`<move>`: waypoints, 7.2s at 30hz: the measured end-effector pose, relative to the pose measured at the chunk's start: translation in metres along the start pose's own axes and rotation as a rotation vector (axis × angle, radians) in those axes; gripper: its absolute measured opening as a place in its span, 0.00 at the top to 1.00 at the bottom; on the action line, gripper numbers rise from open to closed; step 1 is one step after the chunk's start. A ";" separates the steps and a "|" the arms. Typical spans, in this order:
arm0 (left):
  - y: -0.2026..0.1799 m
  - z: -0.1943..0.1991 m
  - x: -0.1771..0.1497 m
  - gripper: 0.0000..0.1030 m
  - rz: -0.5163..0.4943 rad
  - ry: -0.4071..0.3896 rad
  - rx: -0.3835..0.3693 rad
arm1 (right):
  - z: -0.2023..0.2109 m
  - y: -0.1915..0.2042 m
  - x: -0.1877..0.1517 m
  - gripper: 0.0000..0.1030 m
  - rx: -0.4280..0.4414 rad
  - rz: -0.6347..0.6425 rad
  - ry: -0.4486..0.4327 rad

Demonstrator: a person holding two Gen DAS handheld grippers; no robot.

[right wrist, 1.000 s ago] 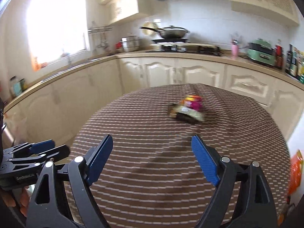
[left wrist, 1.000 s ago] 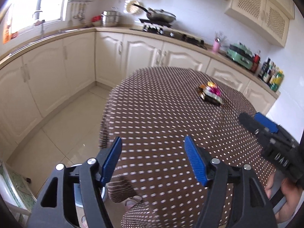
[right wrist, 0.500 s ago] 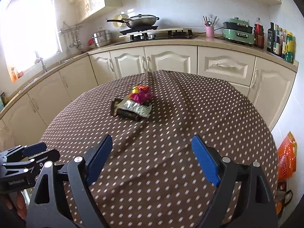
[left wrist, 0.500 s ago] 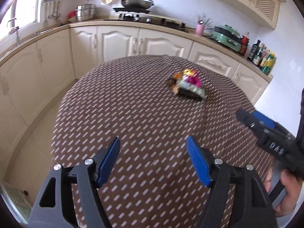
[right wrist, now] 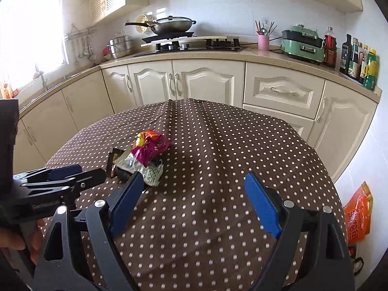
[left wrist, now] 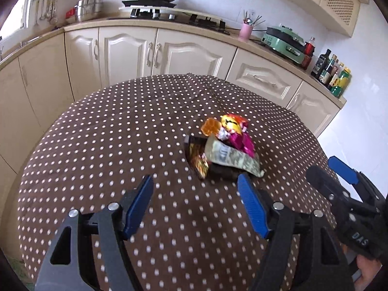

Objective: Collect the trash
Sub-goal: 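Grasp the dark snack wrapper with the left gripper while the right grasps the pink candy wrapper, then carry both wrappers over the blue bucket and open both grippers to drop them, then move both open grippers back over the silver wrapper and orange piece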

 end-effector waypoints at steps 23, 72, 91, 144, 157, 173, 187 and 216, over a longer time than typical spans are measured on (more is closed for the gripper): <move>0.048 0.022 -0.007 1.00 0.051 -0.051 0.016 | -0.044 0.047 0.021 0.20 0.050 0.120 0.079; 0.139 0.134 -0.129 0.60 0.261 -0.118 0.048 | 0.025 0.217 -0.063 0.59 0.352 0.214 0.135; 0.209 0.226 -0.178 0.93 0.346 -0.235 0.155 | 0.062 0.310 -0.090 0.59 0.527 0.312 0.133; 0.412 0.154 -0.325 0.65 0.714 -0.002 0.376 | -0.082 0.483 -0.252 0.59 0.533 0.523 0.501; 0.425 0.175 -0.324 0.65 0.734 -0.028 0.400 | -0.094 0.512 -0.247 0.52 0.558 0.525 0.481; 0.361 0.216 -0.274 0.65 0.607 -0.120 0.361 | -0.030 0.446 -0.193 0.45 0.493 0.480 0.320; 0.200 0.252 -0.185 0.52 0.303 -0.241 0.263 | 0.090 0.289 -0.100 0.35 0.330 0.356 -0.008; -0.016 0.046 -0.035 0.38 0.130 0.036 -0.024 | 0.031 0.013 -0.028 0.30 0.022 0.038 0.012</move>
Point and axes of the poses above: each gripper's, at about its wrist camera, not at the fingertips, and z roughly against the way its jaws point, y to its left, x to its top, the point moved 6 cm from there along -z, roughly the way its jaws point, and after that the axes turned 2 degrees about y, right-handed, at the moved point
